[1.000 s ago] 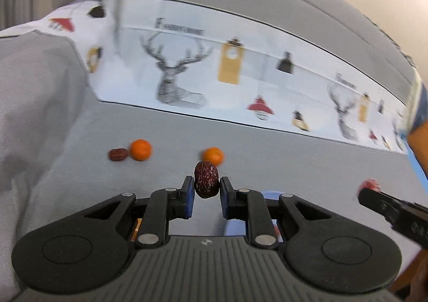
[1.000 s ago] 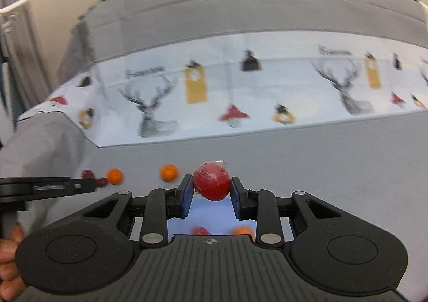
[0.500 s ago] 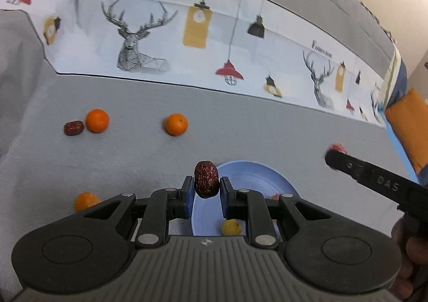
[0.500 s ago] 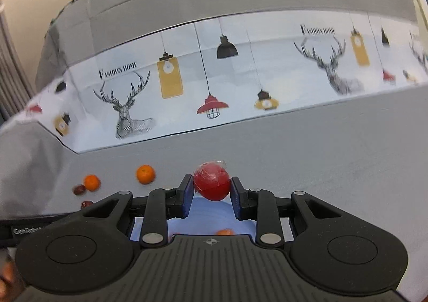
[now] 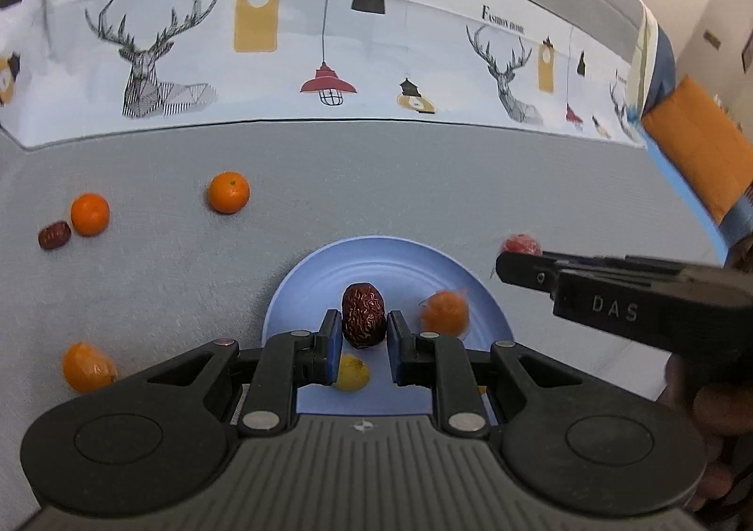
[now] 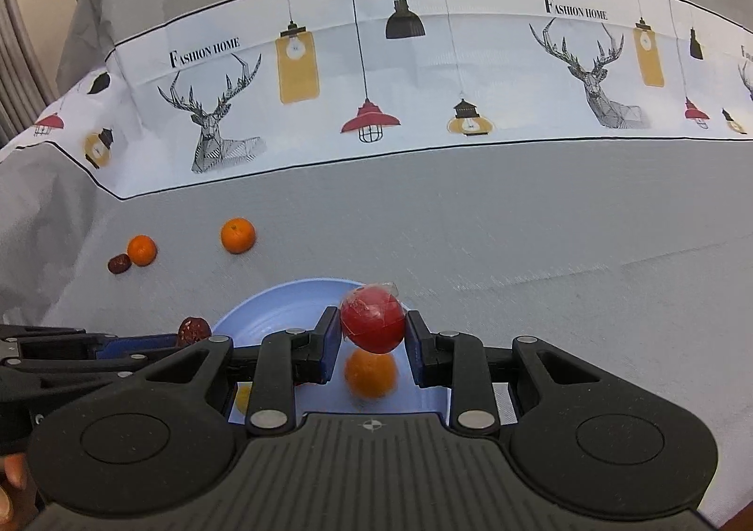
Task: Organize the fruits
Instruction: 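Carry the date over the plate with the left gripper while the right gripper carries the red fruit, then open the left gripper over the plate while the right gripper releases the red fruit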
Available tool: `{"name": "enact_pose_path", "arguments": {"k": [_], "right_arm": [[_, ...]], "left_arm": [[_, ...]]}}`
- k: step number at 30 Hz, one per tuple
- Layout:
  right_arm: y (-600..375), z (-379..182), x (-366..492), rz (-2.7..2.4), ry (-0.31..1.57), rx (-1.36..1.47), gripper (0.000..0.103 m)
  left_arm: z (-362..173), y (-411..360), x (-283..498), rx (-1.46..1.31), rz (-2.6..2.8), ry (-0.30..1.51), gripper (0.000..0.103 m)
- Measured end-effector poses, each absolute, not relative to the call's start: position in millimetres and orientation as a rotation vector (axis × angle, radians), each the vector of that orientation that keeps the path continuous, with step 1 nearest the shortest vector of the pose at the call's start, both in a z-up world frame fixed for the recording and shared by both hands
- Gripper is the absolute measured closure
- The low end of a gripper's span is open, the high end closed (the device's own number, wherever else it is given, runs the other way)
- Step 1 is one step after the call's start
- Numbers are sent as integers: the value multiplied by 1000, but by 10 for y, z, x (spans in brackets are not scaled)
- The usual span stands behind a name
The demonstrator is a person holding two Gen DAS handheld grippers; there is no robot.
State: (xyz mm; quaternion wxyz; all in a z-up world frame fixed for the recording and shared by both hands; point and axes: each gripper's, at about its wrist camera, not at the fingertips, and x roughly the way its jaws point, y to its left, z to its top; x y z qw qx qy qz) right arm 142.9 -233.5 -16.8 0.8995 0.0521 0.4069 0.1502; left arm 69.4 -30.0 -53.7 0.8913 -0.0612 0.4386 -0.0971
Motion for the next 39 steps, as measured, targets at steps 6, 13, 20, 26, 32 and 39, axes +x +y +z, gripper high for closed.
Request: {"name": "enact_pose_path", "arguments": {"k": [6, 13, 20, 26, 32, 39], "right_arm": [[-2282, -205, 1425, 317, 865, 88, 72], [-2170, -263, 1410, 336, 893, 59, 72], [-2133, -291, 1417, 337, 909, 47, 72], [-2143, -314, 1424, 337, 926, 44, 71], [-2170, -314, 1431, 322, 930, 55, 64], [-2146, -307, 1422, 321, 923, 39, 60]], "left_arm": [[-549, -280, 707, -116, -192, 911, 81], [-572, -240, 721, -101, -172, 935, 81], [-689, -358, 709, -57, -257, 1008, 81], [-760, -452, 688, -33, -302, 1037, 81], [-766, -424, 711, -49, -291, 1042, 66], [-739, -389, 722, -57, -268, 1038, 66]]}}
